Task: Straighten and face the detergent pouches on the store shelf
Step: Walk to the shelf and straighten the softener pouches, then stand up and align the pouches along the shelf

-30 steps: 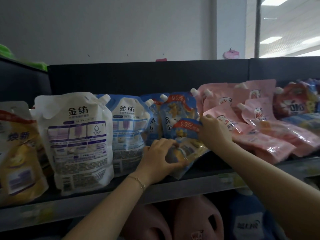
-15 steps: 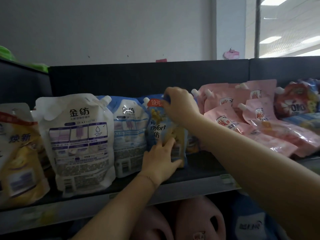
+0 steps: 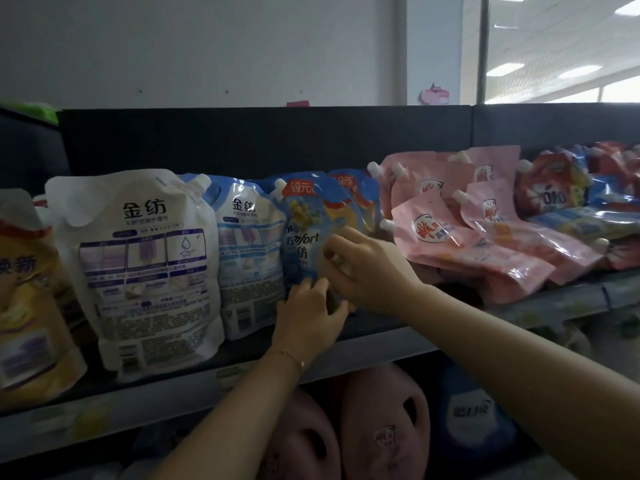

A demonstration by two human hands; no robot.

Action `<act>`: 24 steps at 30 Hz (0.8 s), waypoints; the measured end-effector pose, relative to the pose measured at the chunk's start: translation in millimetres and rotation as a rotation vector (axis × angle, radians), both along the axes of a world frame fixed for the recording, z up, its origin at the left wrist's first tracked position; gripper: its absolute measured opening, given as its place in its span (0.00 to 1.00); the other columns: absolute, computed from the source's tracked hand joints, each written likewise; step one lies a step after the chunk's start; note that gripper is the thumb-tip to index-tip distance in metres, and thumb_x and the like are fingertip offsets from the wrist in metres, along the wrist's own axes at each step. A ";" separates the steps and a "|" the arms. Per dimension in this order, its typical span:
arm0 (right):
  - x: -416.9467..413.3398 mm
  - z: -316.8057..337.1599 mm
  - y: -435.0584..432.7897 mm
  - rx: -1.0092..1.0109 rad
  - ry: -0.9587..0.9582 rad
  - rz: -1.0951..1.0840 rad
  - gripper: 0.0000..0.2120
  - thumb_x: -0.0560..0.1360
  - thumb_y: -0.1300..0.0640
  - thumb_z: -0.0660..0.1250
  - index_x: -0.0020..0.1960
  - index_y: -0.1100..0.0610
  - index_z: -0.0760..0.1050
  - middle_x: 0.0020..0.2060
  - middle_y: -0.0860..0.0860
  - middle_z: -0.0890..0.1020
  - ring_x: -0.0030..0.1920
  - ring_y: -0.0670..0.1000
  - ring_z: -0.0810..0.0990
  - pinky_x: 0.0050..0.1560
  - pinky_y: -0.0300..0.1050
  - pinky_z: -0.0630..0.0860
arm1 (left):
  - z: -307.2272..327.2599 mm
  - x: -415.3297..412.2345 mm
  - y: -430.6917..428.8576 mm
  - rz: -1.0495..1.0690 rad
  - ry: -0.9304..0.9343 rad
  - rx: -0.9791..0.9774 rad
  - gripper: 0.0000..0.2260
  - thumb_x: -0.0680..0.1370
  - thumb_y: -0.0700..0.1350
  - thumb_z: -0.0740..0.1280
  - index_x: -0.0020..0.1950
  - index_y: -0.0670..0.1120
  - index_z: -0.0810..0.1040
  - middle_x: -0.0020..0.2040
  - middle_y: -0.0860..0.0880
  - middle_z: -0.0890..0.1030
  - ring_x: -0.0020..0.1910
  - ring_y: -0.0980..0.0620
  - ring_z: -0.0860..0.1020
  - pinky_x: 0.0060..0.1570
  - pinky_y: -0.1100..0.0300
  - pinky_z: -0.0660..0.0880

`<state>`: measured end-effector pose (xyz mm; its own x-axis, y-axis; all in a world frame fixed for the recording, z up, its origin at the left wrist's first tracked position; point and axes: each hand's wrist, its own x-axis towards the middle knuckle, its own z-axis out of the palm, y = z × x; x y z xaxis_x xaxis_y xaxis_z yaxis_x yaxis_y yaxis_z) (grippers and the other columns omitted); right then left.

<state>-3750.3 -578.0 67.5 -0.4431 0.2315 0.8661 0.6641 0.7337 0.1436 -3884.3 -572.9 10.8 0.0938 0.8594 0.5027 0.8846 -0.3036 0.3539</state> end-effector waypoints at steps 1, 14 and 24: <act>4.8 -8.3 1.4 -0.057 0.028 -0.040 0.12 0.74 0.51 0.59 0.43 0.59 0.74 0.38 0.51 0.76 0.30 0.56 0.74 0.26 0.48 0.72 | -0.6 -0.6 -1.1 -0.009 0.009 0.007 0.13 0.78 0.58 0.61 0.54 0.50 0.71 0.50 0.51 0.72 0.53 0.48 0.71 0.56 0.47 0.70; 23.0 -67.7 25.8 -0.558 0.455 -0.394 0.10 0.77 0.51 0.61 0.44 0.58 0.72 0.42 0.51 0.75 0.41 0.53 0.75 0.40 0.51 0.74 | -2.0 0.3 -1.1 0.026 0.177 -0.024 0.10 0.80 0.56 0.55 0.47 0.50 0.67 0.47 0.50 0.71 0.51 0.48 0.71 0.54 0.45 0.71; 27.2 -67.3 28.5 -0.639 0.422 -0.341 0.10 0.77 0.49 0.60 0.44 0.56 0.69 0.44 0.50 0.73 0.43 0.53 0.75 0.40 0.50 0.74 | -3.9 5.6 1.2 0.031 0.154 0.044 0.10 0.81 0.51 0.57 0.41 0.48 0.66 0.39 0.51 0.69 0.40 0.52 0.69 0.36 0.55 0.68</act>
<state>-3723.1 -549.5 0.2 0.0720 0.7966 0.6002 0.7688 0.3390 -0.5422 -3878.7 -571.7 7.0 0.1465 0.8407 0.5213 0.9365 -0.2876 0.2006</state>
